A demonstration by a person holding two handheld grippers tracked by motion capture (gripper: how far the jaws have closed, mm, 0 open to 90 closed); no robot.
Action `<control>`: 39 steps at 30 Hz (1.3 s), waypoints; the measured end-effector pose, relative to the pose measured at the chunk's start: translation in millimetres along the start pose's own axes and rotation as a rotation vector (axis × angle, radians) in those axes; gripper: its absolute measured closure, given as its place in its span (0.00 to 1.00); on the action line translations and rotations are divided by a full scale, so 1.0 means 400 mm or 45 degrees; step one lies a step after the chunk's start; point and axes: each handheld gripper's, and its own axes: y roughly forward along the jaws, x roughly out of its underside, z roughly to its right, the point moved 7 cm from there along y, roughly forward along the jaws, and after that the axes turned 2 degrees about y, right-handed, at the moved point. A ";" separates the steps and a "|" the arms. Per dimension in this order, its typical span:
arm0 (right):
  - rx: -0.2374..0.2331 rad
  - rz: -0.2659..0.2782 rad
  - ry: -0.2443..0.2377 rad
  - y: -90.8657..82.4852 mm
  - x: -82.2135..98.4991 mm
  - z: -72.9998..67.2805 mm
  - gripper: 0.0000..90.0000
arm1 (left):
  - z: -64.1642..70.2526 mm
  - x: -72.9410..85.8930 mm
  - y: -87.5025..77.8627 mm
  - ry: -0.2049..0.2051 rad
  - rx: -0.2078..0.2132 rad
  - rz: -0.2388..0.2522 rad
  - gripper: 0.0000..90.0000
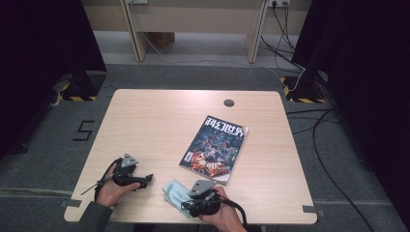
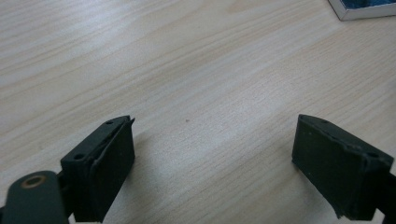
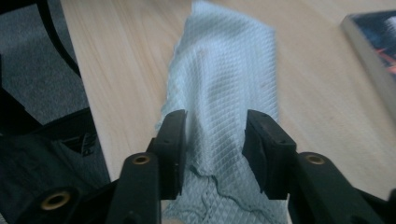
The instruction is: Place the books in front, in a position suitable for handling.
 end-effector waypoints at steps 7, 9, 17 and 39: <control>-0.010 -0.004 -0.043 -0.010 0.012 0.017 0.79 | 0.001 0.000 0.000 0.002 0.005 0.007 0.13; -0.017 -0.023 -0.059 -0.017 0.017 0.019 0.79 | 0.001 0.000 0.000 0.003 0.006 0.007 0.13; -0.030 -0.088 -0.055 -0.086 0.075 0.047 0.80 | 0.001 0.001 0.000 0.002 0.006 0.007 0.13; 0.142 -0.139 0.132 -0.282 0.243 0.211 0.81 | 0.001 0.001 -0.001 0.001 0.006 0.008 0.13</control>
